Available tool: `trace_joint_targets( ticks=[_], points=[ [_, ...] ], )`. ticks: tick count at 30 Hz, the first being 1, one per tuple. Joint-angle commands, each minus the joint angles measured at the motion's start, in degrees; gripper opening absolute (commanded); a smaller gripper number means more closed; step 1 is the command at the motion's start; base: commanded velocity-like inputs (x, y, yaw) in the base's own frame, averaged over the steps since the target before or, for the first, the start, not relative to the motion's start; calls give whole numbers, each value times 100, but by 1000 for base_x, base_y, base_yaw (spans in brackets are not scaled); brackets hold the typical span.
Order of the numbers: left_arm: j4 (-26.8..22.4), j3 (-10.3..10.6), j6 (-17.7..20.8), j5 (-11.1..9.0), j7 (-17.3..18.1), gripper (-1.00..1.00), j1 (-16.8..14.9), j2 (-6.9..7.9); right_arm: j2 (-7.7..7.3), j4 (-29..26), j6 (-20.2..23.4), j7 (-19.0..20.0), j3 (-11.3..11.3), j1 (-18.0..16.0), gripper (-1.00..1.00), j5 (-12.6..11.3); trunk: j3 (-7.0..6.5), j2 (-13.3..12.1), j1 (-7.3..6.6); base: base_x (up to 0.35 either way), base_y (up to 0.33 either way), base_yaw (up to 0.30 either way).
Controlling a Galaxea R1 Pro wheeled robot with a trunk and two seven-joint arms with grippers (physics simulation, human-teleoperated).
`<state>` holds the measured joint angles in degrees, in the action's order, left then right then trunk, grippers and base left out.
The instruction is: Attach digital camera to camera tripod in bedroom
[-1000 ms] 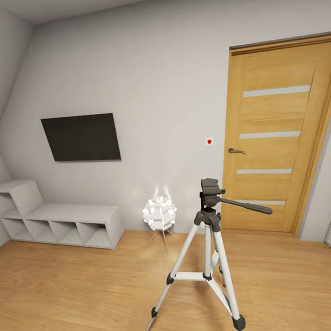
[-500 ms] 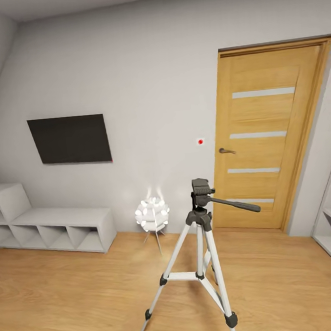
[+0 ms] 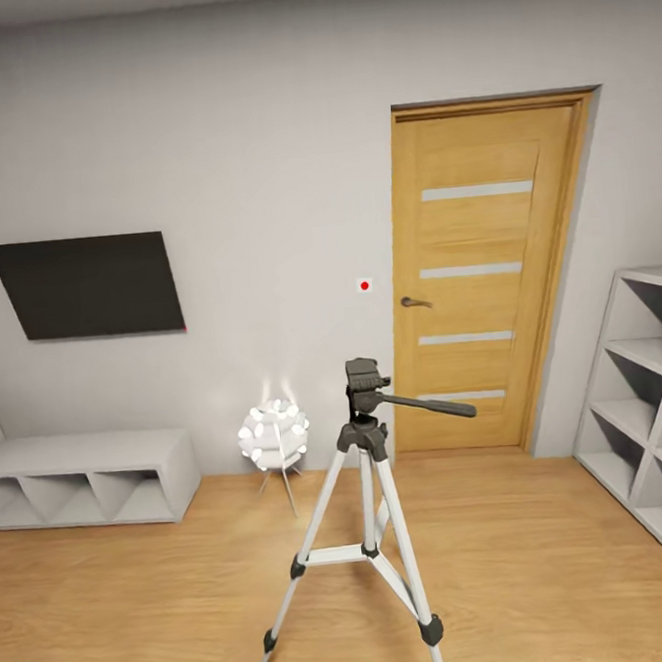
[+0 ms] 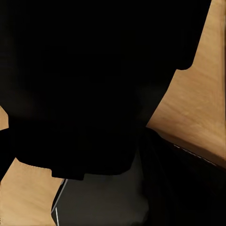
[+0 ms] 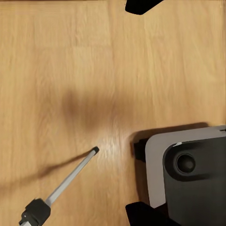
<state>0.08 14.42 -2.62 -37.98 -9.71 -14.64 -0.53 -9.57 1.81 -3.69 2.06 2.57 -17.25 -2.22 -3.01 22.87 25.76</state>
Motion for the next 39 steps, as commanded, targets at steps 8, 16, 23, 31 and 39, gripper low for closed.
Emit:
trace_joint_targets(
  ticks=[8,16,23,31,39],
  points=[
    [1,50,-2,-35,-13,-100,-3,-1,-1,17,-35,38,24,-7,100,-24,2,4,2,0,0,-191],
    [1,46,6,-35,-13,-100,-4,0,2,13,-34,47,24,-7,100,-24,6,4,2,0,0,-28],
    [1,44,7,-40,-13,-100,-4,0,-7,12,-50,56,18,-7,100,-17,51,4,2,0,0,-3],
    [-1,43,25,-43,-17,-100,-1,5,-2,12,-60,38,23,-7,100,-15,121,4,2,0,0,0],
    [-27,47,-1,-14,-20,-100,-2,37,-3,14,-61,29,19,-7,100,-15,193,4,2,0,0,0]
  ],
)
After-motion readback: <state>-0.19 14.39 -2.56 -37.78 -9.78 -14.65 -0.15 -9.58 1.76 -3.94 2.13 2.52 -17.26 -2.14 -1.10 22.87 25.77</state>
